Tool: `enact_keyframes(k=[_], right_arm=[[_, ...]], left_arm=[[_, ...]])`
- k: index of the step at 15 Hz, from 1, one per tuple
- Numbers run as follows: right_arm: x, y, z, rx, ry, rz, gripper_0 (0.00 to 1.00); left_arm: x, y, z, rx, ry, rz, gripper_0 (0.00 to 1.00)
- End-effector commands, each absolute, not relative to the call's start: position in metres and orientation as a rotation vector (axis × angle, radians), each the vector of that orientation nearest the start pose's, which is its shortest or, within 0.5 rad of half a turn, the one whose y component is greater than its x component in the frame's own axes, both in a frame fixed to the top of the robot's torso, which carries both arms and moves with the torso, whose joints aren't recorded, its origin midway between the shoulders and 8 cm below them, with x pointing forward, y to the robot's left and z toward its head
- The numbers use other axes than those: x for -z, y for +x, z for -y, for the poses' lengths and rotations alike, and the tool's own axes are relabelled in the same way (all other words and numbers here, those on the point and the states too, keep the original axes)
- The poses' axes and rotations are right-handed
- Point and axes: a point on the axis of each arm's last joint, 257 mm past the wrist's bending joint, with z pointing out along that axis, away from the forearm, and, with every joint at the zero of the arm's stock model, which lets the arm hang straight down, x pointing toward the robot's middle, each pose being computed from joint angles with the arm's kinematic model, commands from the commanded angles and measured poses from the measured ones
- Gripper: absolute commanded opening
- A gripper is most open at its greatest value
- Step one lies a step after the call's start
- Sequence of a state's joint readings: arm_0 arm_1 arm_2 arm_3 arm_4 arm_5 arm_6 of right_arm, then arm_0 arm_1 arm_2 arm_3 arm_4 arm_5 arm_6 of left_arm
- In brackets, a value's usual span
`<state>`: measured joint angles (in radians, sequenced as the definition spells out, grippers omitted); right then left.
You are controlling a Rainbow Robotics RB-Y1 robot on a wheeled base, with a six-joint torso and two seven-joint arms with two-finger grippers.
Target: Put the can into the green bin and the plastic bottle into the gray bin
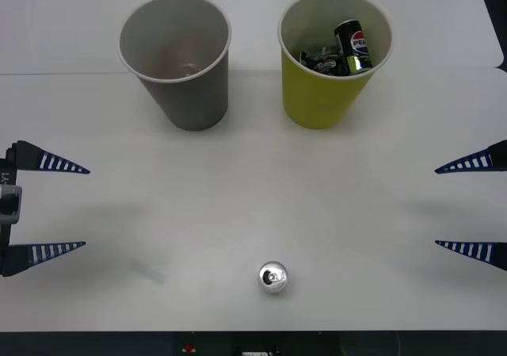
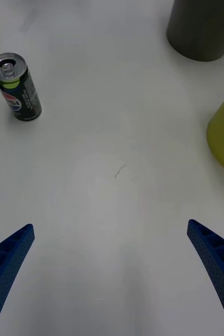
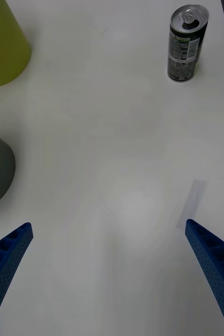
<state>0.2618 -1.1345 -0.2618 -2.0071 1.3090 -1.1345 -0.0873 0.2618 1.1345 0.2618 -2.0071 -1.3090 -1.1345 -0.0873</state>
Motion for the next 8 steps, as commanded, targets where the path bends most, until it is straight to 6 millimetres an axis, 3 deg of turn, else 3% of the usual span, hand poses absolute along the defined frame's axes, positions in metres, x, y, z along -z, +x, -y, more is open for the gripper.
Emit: enact_keyframes(k=[1,8], right_arm=[[0.175,0.342,0.287,-0.221,-1.612,-1.611,1.0],[0.187,0.341,0.274,-0.27,-1.562,-1.596,1.0]], left_arm=[[0.167,0.341,-0.286,0.118,1.762,-1.444,1.0],[0.167,0.341,-0.286,0.118,1.762,-1.444,1.0]])
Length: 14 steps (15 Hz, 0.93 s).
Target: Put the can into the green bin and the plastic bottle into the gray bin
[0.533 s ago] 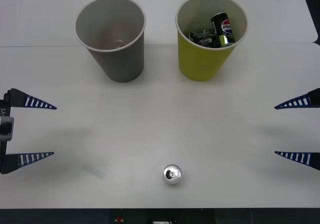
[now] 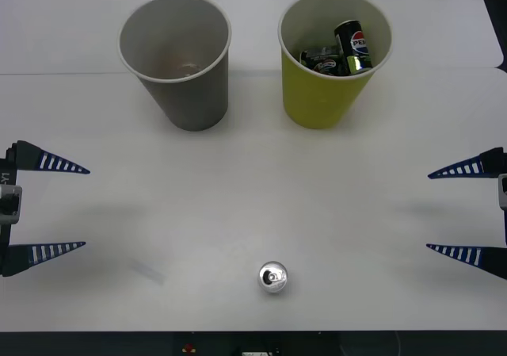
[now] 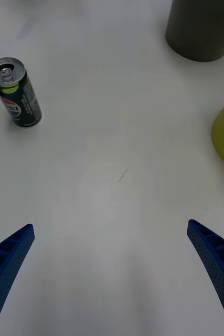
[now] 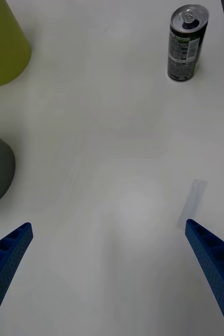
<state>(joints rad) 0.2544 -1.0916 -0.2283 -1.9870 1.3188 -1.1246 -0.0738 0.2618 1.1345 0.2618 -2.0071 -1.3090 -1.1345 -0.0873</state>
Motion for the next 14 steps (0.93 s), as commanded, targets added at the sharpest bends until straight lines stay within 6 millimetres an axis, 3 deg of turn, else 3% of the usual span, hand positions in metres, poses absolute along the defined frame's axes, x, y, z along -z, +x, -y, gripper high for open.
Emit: enact_keyframes(k=[1,7,14], right_arm=[[0.189,0.34,0.271,-0.285,-1.544,-1.592,1.0],[0.214,0.334,0.263,-0.387,-1.435,-1.591,1.0],[0.246,0.333,0.252,-0.384,-1.397,-1.469,1.0]], left_arm=[[0.167,0.341,-0.286,0.118,1.762,-1.444,1.0],[0.167,0.341,-0.286,0.118,1.762,-1.444,1.0],[0.167,0.341,-0.286,0.118,1.762,-1.444,1.0]])
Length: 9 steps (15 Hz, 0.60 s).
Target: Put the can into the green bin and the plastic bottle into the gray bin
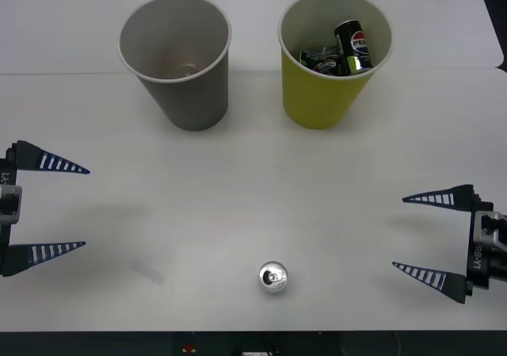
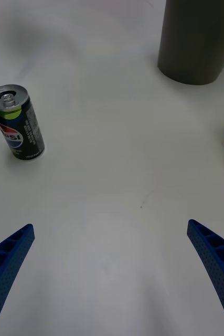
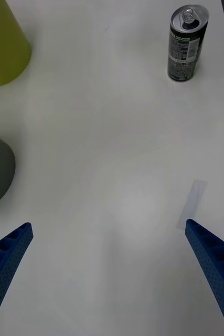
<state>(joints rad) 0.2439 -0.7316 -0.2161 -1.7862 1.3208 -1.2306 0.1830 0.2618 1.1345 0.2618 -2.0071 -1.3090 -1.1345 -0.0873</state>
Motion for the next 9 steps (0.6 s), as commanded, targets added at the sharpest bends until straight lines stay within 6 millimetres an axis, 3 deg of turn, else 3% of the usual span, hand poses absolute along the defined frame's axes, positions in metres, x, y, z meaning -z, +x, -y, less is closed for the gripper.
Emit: enact_keyframes(k=[1,6,9], right_arm=[[0.25,0.331,0.25,-0.391,-1.398,-1.457,1.0],[0.281,0.319,0.237,-0.422,-1.405,-1.403,1.0],[0.302,0.309,0.217,-0.506,-1.375,-1.406,1.0]], left_arm=[[0.167,0.341,-0.286,0.118,1.762,-1.444,1.0],[0.167,0.341,-0.286,0.118,1.762,-1.444,1.0],[0.167,0.341,-0.286,0.118,1.762,-1.444,1.0]])
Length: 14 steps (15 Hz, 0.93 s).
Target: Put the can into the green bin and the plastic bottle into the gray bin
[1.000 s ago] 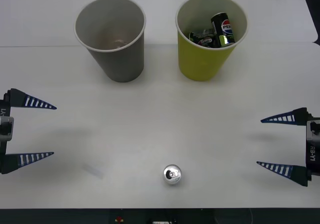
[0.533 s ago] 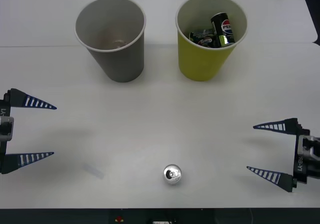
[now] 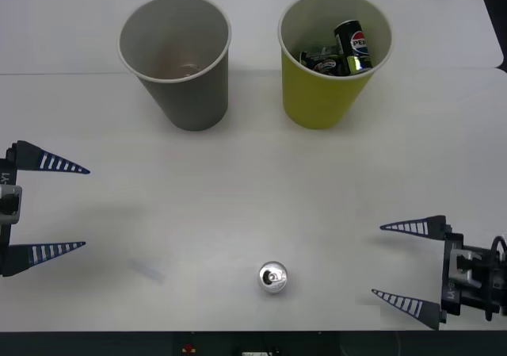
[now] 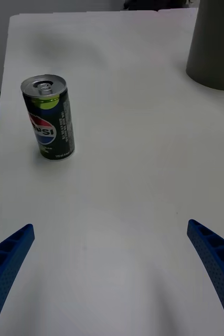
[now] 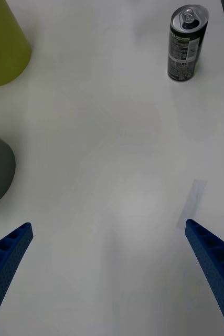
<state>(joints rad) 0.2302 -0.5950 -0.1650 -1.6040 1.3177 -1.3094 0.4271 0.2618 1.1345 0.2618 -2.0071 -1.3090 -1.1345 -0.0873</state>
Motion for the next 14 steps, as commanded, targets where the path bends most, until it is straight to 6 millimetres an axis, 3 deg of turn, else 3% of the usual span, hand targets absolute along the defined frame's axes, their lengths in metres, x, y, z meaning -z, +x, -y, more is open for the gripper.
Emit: enact_keyframes(k=[1,7,14], right_arm=[[0.309,0.308,0.208,-0.532,-1.357,-1.402,1.0],[0.334,0.3,0.181,-0.724,-1.305,-1.37,1.0],[0.342,0.298,0.142,-0.765,-1.297,-1.32,1.0]], left_arm=[[0.167,0.341,-0.286,0.118,1.762,-1.444,1.0],[0.167,0.341,-0.286,0.118,1.762,-1.444,1.0],[0.167,0.341,-0.286,0.118,1.762,-1.444,1.0]])
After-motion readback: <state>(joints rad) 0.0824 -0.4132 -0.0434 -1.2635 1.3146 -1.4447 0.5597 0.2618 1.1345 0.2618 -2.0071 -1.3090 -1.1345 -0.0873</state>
